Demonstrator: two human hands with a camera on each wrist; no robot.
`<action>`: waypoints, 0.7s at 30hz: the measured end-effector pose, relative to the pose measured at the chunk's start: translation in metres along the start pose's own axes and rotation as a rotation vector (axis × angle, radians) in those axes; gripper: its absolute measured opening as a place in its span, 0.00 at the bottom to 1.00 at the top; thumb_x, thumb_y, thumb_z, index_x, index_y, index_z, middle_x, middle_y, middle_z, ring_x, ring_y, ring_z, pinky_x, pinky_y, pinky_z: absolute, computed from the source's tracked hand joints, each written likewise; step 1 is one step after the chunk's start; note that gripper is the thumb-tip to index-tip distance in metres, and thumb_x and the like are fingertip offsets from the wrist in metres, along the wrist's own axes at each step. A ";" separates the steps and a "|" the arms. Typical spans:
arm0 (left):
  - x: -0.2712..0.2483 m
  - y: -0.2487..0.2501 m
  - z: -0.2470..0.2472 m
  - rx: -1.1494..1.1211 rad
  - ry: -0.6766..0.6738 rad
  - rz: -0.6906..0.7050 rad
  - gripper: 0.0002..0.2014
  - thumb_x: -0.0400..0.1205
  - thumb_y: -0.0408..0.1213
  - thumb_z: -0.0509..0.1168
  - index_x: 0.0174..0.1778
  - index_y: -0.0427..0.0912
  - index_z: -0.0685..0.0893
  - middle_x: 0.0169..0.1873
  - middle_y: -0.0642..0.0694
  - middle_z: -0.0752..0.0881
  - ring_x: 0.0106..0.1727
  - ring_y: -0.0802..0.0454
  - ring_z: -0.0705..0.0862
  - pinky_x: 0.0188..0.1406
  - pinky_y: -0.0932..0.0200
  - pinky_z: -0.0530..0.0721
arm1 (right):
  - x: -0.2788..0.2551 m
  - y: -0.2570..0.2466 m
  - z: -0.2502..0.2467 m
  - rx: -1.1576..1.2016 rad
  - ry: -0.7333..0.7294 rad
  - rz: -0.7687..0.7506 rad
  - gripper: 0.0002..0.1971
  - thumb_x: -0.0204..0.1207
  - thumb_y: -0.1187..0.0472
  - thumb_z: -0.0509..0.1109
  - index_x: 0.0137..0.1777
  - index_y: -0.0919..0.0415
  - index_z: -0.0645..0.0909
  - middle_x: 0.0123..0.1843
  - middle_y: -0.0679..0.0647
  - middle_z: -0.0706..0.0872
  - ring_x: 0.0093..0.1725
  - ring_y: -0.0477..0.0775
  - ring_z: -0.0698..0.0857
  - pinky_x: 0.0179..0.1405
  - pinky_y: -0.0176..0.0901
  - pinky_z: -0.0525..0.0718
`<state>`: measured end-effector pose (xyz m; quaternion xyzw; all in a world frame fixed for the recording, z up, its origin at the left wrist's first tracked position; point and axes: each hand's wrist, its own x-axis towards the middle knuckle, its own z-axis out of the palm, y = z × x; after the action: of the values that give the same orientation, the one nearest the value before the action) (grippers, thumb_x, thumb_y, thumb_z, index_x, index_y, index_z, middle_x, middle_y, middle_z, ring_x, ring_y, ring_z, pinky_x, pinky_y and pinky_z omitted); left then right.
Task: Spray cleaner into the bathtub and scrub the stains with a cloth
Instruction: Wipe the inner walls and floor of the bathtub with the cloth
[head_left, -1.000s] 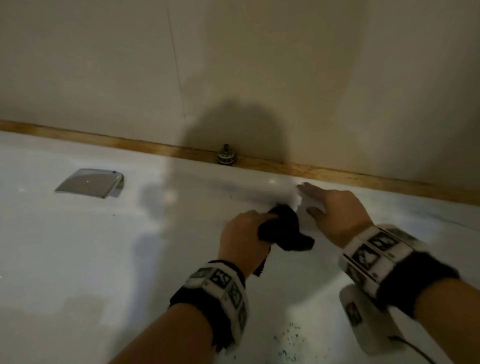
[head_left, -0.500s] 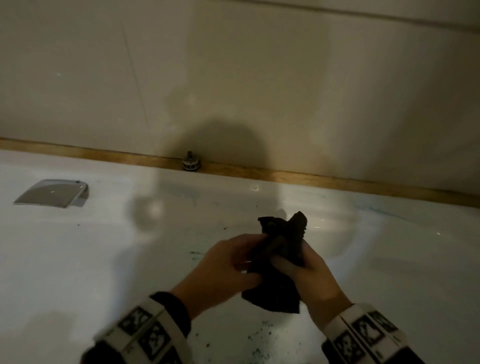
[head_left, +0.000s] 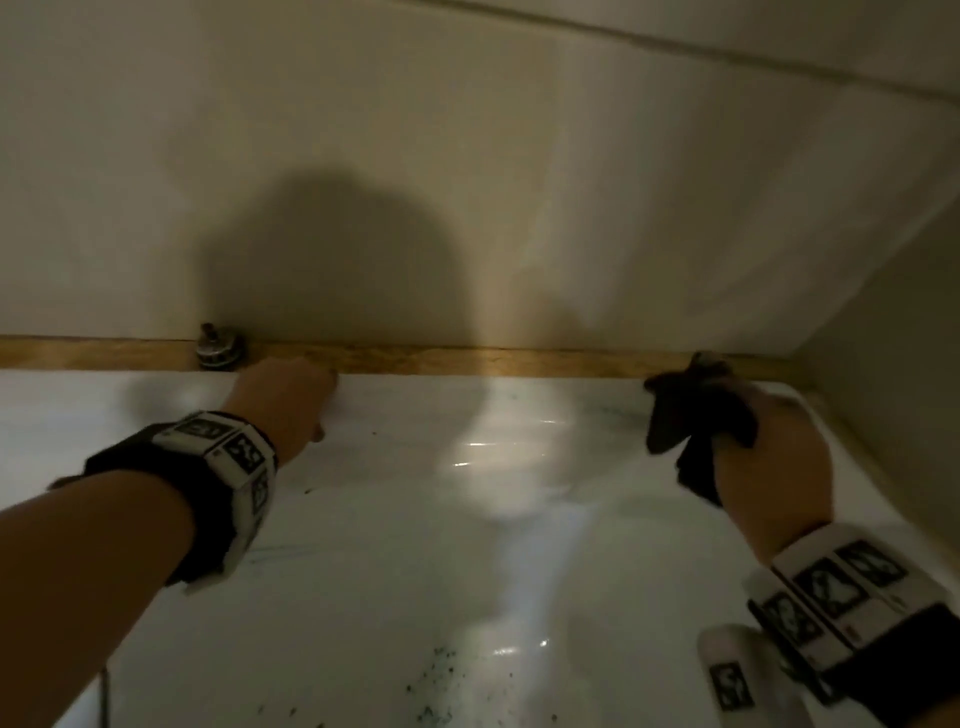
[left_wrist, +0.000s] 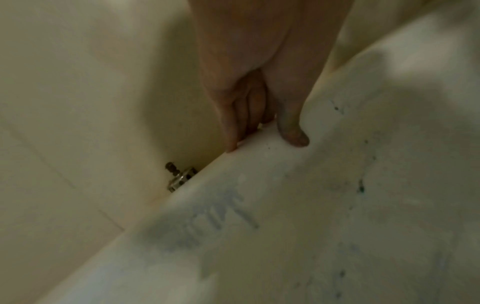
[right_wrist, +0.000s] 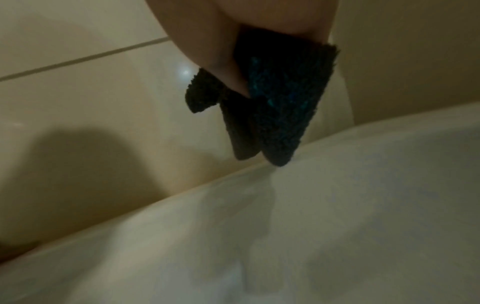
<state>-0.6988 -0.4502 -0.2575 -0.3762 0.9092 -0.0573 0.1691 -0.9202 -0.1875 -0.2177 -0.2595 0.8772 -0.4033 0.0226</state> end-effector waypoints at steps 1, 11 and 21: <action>-0.001 0.000 0.000 0.031 -0.008 0.012 0.26 0.82 0.41 0.63 0.76 0.42 0.67 0.67 0.43 0.77 0.65 0.46 0.79 0.62 0.55 0.79 | 0.010 0.006 -0.006 -0.158 0.041 0.000 0.12 0.80 0.69 0.59 0.58 0.64 0.81 0.38 0.66 0.80 0.36 0.66 0.79 0.30 0.40 0.72; 0.012 -0.005 0.008 0.159 -0.033 0.081 0.36 0.84 0.51 0.57 0.82 0.41 0.48 0.77 0.44 0.65 0.71 0.50 0.74 0.65 0.59 0.77 | 0.088 0.075 -0.004 -0.860 -0.217 0.304 0.29 0.85 0.56 0.49 0.82 0.59 0.43 0.74 0.58 0.72 0.75 0.69 0.65 0.73 0.65 0.66; 0.012 -0.005 0.011 0.137 0.010 0.100 0.35 0.83 0.51 0.58 0.81 0.42 0.51 0.73 0.46 0.68 0.68 0.51 0.75 0.62 0.61 0.77 | 0.026 -0.061 0.151 -0.670 -0.410 -0.259 0.19 0.80 0.51 0.56 0.69 0.34 0.72 0.70 0.60 0.69 0.64 0.66 0.72 0.69 0.57 0.65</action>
<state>-0.6998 -0.4616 -0.2697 -0.3175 0.9217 -0.1128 0.1924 -0.8787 -0.3381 -0.2707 -0.4356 0.8974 -0.0350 0.0601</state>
